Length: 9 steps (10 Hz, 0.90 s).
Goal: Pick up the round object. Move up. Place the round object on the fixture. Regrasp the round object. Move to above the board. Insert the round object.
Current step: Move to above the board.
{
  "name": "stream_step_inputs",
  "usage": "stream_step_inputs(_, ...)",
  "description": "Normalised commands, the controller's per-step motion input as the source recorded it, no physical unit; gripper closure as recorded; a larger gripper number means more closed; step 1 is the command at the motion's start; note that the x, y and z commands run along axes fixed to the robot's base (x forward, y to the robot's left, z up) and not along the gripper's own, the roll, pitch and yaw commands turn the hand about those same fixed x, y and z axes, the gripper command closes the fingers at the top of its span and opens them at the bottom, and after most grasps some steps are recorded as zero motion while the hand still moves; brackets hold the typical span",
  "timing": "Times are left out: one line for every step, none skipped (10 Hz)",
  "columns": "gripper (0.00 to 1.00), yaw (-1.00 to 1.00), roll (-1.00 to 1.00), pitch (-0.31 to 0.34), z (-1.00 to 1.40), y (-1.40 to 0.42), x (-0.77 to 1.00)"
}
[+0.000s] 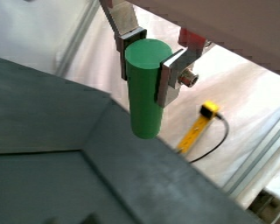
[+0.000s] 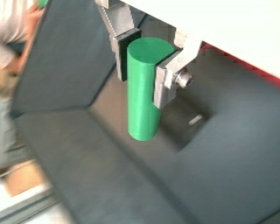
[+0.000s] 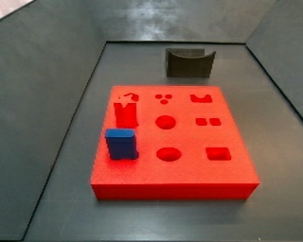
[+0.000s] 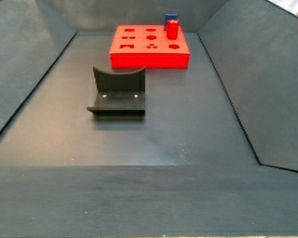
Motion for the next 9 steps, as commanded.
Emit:
stream_step_inputs(1.00, -0.11, -1.00, -0.043, 0.19, -1.00, -0.65)
stream_step_inputs(1.00, -0.11, -1.00, -0.046, 0.17, -1.00, -0.67)
stream_step_inputs(1.00, -0.12, -1.00, -0.043, 0.18, -1.00, -0.68)
stream_step_inputs(1.00, -0.12, -1.00, -0.039, 0.18, -1.00, -0.69)
stream_step_inputs(1.00, -0.13, -1.00, -0.030, 0.17, -1.00, -0.72)
stream_step_inputs(1.00, -0.13, -1.00, -0.029, 0.13, -0.75, -0.56)
stream_step_inputs(1.00, -0.12, -1.00, -0.021, 0.06, -0.36, -0.32)
stream_step_inputs(1.00, -0.12, -1.00, -0.018, 0.03, -0.23, -0.22)
stream_step_inputs(1.00, -0.11, -1.00, -0.013, 0.03, -0.10, -0.13)
